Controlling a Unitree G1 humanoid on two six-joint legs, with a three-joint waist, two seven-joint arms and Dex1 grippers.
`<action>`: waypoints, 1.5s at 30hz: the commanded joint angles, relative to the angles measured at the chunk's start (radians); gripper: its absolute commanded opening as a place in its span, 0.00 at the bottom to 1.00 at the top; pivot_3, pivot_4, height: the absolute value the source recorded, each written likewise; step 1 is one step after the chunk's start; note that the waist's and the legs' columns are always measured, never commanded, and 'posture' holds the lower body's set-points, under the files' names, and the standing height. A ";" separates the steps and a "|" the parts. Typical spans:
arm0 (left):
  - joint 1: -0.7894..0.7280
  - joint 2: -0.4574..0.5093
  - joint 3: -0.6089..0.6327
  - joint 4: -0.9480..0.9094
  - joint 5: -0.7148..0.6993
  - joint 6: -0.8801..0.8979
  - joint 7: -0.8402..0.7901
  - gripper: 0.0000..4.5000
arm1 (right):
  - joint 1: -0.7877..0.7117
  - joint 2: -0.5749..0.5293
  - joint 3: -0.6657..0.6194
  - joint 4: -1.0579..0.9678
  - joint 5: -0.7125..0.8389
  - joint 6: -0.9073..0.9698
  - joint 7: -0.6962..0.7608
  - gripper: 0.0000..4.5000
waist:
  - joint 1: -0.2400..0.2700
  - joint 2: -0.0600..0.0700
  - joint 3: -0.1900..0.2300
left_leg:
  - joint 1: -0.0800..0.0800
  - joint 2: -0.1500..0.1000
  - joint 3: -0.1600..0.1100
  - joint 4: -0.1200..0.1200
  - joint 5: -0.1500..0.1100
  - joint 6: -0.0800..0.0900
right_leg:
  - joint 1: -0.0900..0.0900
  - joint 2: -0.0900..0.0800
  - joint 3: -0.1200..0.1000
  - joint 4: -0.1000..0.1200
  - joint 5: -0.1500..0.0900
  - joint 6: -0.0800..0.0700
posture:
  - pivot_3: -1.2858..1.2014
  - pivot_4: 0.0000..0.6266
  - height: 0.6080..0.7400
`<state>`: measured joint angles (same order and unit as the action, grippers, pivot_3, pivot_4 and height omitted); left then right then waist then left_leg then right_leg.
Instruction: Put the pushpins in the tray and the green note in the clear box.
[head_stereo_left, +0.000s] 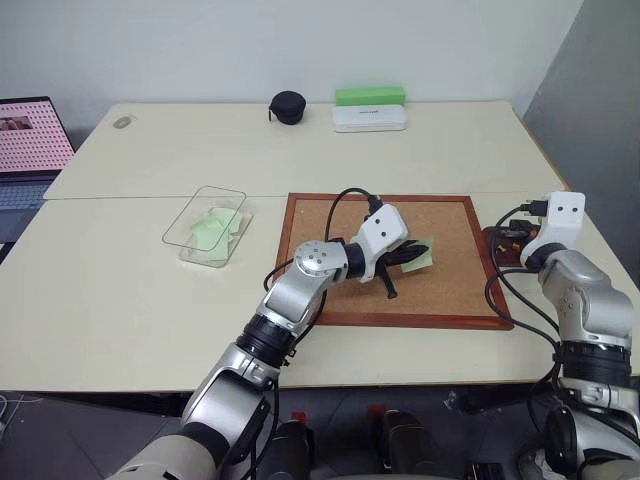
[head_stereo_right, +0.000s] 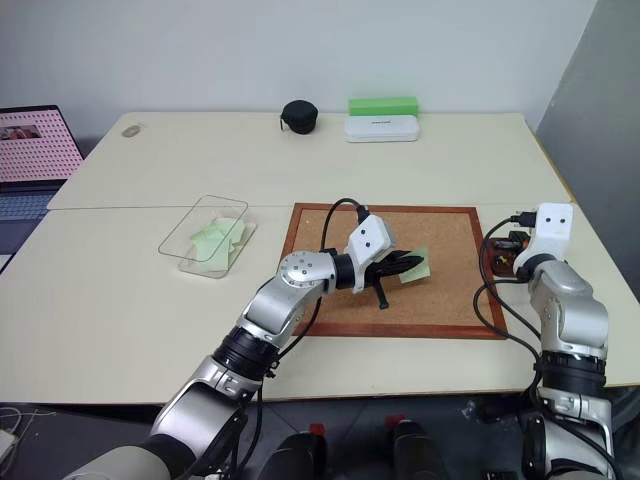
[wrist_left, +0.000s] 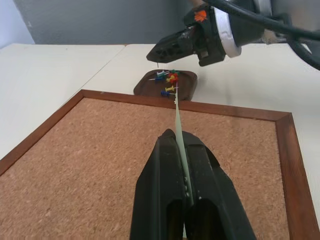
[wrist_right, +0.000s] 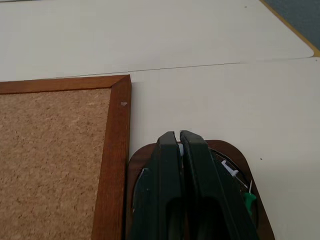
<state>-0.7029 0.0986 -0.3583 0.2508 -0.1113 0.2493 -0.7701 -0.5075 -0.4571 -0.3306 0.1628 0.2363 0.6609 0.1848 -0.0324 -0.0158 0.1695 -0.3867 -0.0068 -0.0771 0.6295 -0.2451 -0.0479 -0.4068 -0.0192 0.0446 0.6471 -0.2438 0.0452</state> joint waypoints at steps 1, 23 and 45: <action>-0.001 -0.002 0.019 -0.026 0.005 -0.021 0.010 0.01 | -0.021 -0.019 -0.007 0.016 0.006 -0.034 0.020 0.00 | 0.000 0.000 0.000 | 0.000 0.000 0.000 0.000 0.000 0.000 | 0.000 0.000 0.000 0.000 0.000 0.000 | 0.52 0.24 1.00; -0.001 0.001 0.029 -0.024 0.006 -0.002 0.020 0.00 | 0.006 -0.013 -0.011 0.025 -0.006 -0.034 0.012 0.72 | 0.000 0.000 0.000 | 0.000 0.000 0.000 0.000 0.000 0.000 | 0.000 0.000 0.000 0.000 0.002 -0.003 | 0.52 0.24 1.00; -0.010 0.004 0.053 -0.027 -0.004 0.011 0.035 0.00 | 0.059 -0.075 0.085 -0.012 -0.095 -0.169 0.077 0.72 | 0.000 0.000 0.000 | 0.000 0.000 0.000 0.000 0.000 0.000 | 0.000 0.000 0.000 0.001 0.002 -0.003 | 0.52 0.24 1.00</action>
<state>-0.7015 0.1037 -0.3365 0.2480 -0.1069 0.2570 -0.7477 -0.4707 -0.5046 -0.2681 0.2276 0.1527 0.5345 0.2220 -0.0328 -0.0156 0.1695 -0.3863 -0.0071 -0.0769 0.6298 -0.2453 -0.0476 -0.4068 -0.0197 0.0449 0.6478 -0.2420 0.0422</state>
